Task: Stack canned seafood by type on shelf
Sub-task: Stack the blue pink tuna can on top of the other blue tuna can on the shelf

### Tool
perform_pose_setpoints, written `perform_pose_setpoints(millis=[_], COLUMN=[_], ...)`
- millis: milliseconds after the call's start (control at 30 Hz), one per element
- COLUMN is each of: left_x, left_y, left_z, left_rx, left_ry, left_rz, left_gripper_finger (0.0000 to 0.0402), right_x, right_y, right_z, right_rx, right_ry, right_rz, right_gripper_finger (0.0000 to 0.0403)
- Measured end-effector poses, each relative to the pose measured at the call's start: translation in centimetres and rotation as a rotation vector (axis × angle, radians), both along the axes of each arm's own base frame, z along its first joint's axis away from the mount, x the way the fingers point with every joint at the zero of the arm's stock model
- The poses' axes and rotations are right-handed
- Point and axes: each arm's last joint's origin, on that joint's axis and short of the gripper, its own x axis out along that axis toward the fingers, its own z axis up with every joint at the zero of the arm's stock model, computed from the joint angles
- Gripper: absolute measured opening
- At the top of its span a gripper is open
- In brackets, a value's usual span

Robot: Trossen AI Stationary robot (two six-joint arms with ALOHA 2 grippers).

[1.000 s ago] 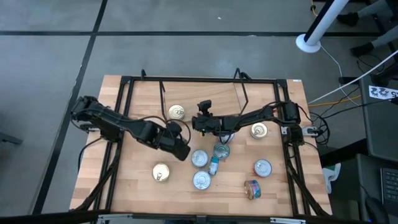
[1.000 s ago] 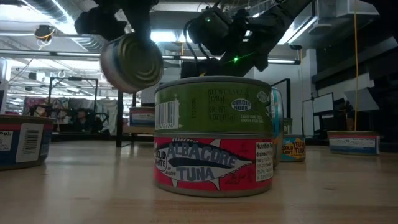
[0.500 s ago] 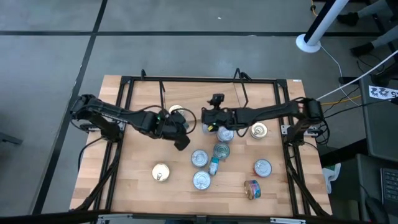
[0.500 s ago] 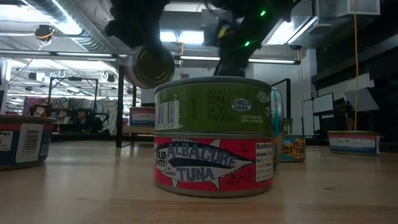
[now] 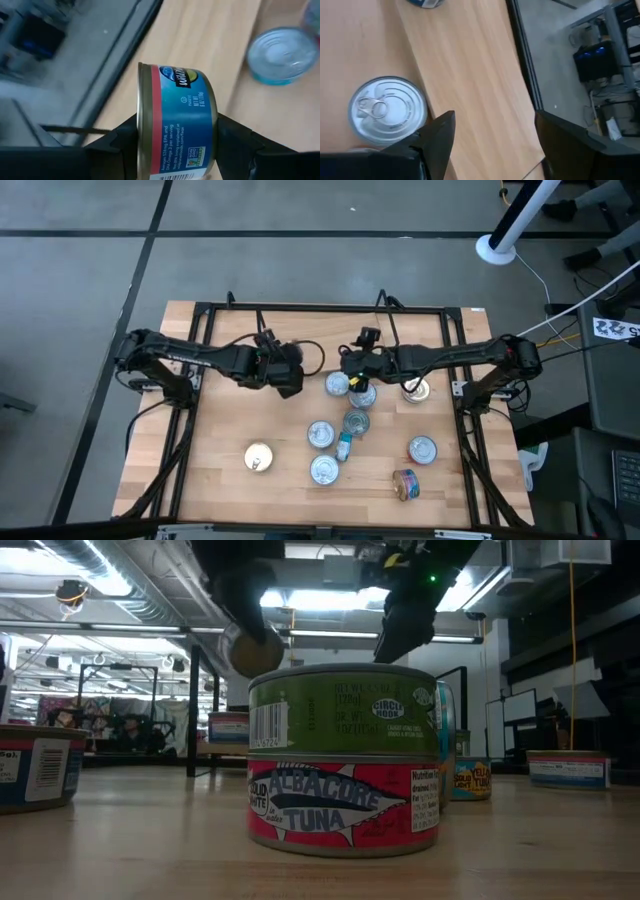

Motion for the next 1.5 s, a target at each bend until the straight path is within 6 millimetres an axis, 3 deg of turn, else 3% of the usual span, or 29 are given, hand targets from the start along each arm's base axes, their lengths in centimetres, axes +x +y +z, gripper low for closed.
perform_pose_setpoints(millis=[267,733,1500], left_x=[1.2,2.3,1.9], left_y=[0.5,0.6,0.9], left_z=[-2.1,-5.1,-5.4], left_rx=[0.074,0.120,0.170], left_ry=[0.209,0.402,0.450], left_rz=[-0.113,-0.159,-0.115], left_gripper_finger=[0.0191,0.0191,0.0192], right_x=[0.2,0.2,0.2], right_y=[0.4,0.5,0.5], right_z=[-0.2,-0.2,-0.2], right_rx=[0.131,0.149,0.170], right_ry=[-0.004,-0.006,-0.008], right_rz=[0.092,0.105,0.121], right_gripper_finger=[0.0273,0.0273,0.0273])
